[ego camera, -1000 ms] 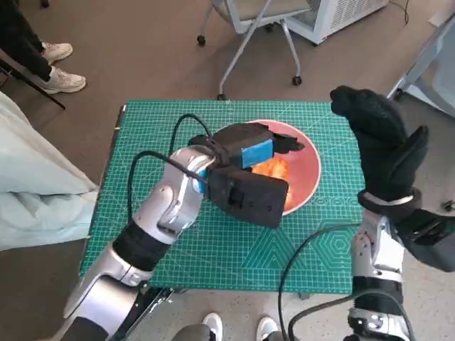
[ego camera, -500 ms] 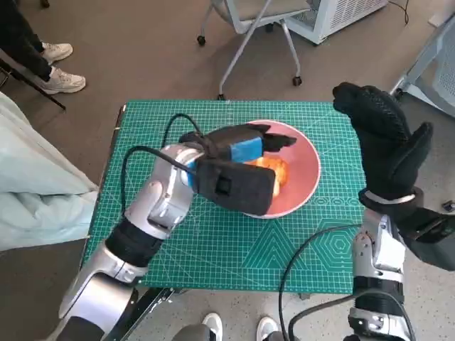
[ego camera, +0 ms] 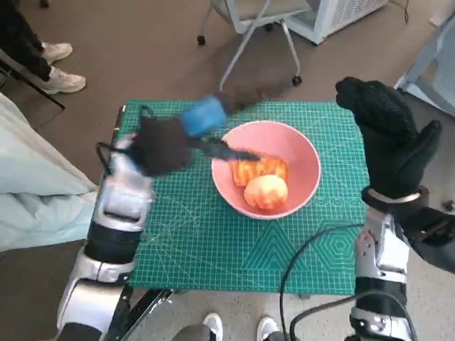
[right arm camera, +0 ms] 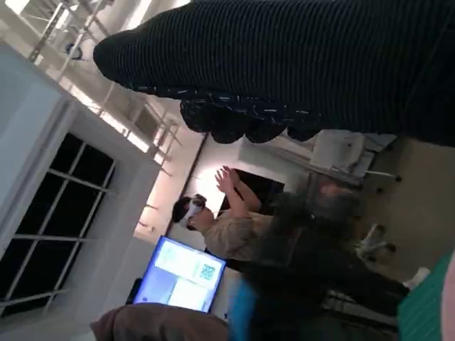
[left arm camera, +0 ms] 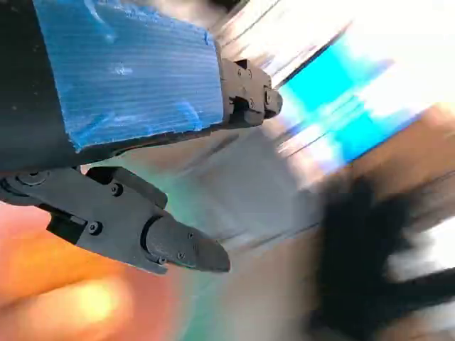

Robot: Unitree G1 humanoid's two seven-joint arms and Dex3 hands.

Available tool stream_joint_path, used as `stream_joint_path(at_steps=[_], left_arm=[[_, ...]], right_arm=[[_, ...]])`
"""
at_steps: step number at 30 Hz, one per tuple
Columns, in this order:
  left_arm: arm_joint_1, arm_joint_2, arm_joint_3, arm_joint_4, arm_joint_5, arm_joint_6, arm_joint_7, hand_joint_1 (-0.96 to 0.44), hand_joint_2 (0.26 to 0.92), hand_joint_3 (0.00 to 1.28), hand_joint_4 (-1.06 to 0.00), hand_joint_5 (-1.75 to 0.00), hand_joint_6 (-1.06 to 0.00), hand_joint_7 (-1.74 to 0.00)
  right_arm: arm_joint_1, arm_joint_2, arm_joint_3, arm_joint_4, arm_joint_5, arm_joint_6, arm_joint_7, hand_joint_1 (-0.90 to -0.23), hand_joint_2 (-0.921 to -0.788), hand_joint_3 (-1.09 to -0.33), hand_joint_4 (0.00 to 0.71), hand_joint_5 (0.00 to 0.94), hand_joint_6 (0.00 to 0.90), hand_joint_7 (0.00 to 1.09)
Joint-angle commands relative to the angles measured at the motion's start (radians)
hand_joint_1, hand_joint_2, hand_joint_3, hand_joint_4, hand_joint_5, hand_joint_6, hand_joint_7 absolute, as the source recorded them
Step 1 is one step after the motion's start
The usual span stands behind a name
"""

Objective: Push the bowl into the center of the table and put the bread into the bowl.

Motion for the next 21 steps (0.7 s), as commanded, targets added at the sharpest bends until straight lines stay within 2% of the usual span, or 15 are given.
stream_joint_path(at_steps=[1, 9, 10, 12, 15, 21], left_arm=[[0.056, -0.073, 0.093, -0.011, -0.173, -0.139, 0.011, -0.50, 0.921, 0.34, -0.08, -0.03, -0.18, -0.06], [0.090, -0.075, 0.097, -0.015, -0.198, -0.259, 0.032, -0.60, 0.921, 0.46, -0.06, -0.02, -0.18, -0.10], [0.092, -0.076, 0.095, -0.014, -0.196, -0.267, 0.038, -0.61, 0.921, 0.47, -0.07, -0.01, -0.16, -0.14], [0.101, -0.080, 0.091, -0.016, -0.185, -0.284, 0.055, -0.63, 0.921, 0.48, -0.07, -0.01, -0.07, -0.33], [0.113, -0.085, 0.083, -0.015, -0.164, -0.324, 0.080, -0.65, 0.921, 0.50, -0.07, -0.01, -0.02, -0.42], [0.117, -0.087, 0.070, 0.015, -0.151, -0.381, 0.103, -0.66, 0.921, 0.53, -0.06, 0.00, 0.00, -0.38]], right_arm=[[-0.009, -0.018, 0.014, -0.032, -0.030, 0.038, -0.026, -0.652, -0.921, -0.678, 0.183, 0.000, 0.168, 0.37], [-0.044, -0.028, 0.023, -0.048, -0.064, 0.050, -0.052, -0.649, -0.921, -0.671, 0.187, 0.003, 0.176, 0.37], [-0.048, -0.029, 0.024, -0.048, -0.066, 0.051, -0.054, -0.649, -0.921, -0.670, 0.189, 0.004, 0.177, 0.37], [-0.055, -0.031, 0.026, -0.048, -0.072, 0.054, -0.058, -0.649, -0.921, -0.667, 0.194, 0.006, 0.182, 0.37], [-0.063, -0.034, 0.030, -0.048, -0.078, 0.055, -0.060, -0.652, -0.921, -0.664, 0.197, 0.007, 0.186, 0.37], [-0.069, -0.040, 0.038, -0.046, -0.086, 0.054, -0.060, -0.659, -0.921, -0.659, 0.200, 0.007, 0.188, 0.36]])
